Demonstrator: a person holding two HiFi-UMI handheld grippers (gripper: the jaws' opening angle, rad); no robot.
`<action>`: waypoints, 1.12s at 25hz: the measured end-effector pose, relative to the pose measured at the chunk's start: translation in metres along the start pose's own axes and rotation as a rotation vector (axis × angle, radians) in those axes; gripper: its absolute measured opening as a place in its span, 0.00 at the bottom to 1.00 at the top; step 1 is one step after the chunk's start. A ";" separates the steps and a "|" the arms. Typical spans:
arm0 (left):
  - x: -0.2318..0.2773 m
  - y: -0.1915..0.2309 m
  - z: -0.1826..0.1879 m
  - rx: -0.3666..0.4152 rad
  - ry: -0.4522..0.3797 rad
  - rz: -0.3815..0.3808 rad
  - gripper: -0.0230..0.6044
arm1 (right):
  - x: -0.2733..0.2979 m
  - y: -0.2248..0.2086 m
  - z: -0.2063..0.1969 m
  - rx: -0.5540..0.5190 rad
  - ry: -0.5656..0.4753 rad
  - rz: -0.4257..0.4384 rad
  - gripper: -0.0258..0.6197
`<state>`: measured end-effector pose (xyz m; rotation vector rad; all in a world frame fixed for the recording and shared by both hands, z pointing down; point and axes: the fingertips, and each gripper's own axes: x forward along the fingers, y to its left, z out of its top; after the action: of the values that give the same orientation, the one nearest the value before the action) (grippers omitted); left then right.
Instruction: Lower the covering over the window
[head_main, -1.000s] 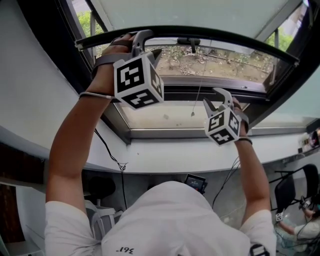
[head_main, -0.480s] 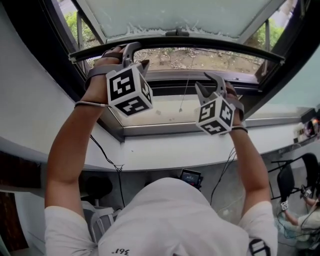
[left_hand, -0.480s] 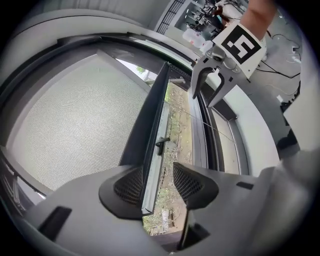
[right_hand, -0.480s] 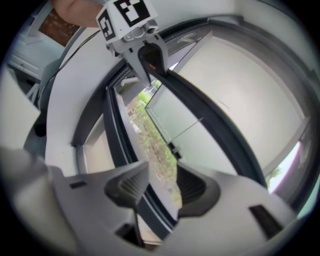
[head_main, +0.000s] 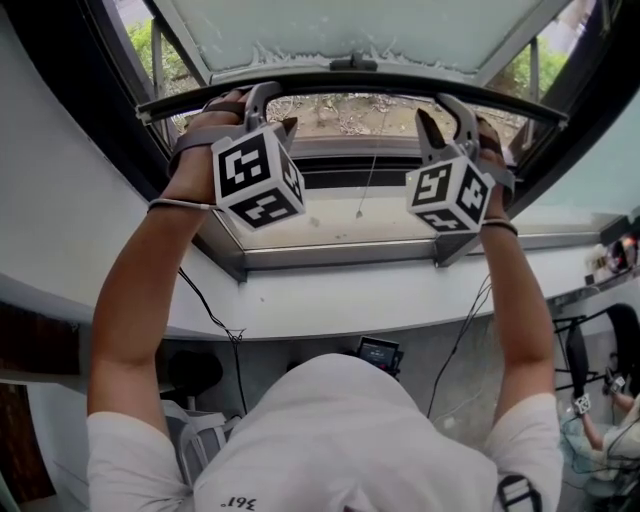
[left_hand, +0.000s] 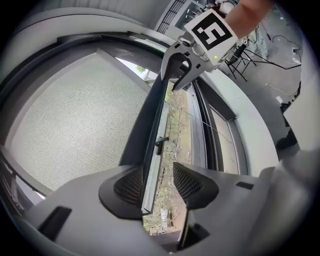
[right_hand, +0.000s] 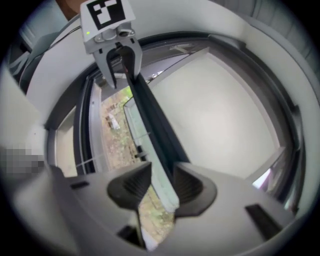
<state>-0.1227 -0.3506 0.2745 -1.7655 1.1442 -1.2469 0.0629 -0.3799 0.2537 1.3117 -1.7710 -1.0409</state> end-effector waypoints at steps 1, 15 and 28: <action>0.000 0.000 0.000 -0.001 0.000 -0.001 0.33 | 0.003 -0.006 -0.002 -0.017 0.009 -0.010 0.26; 0.003 -0.004 -0.004 -0.037 -0.005 -0.015 0.33 | 0.017 -0.003 -0.013 -0.227 0.083 -0.038 0.13; 0.014 -0.056 -0.022 -0.009 0.062 -0.113 0.33 | 0.016 0.047 -0.037 -0.235 0.146 0.095 0.13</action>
<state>-0.1258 -0.3434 0.3358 -1.8315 1.0989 -1.3730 0.0713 -0.3951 0.3130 1.1186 -1.5360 -1.0386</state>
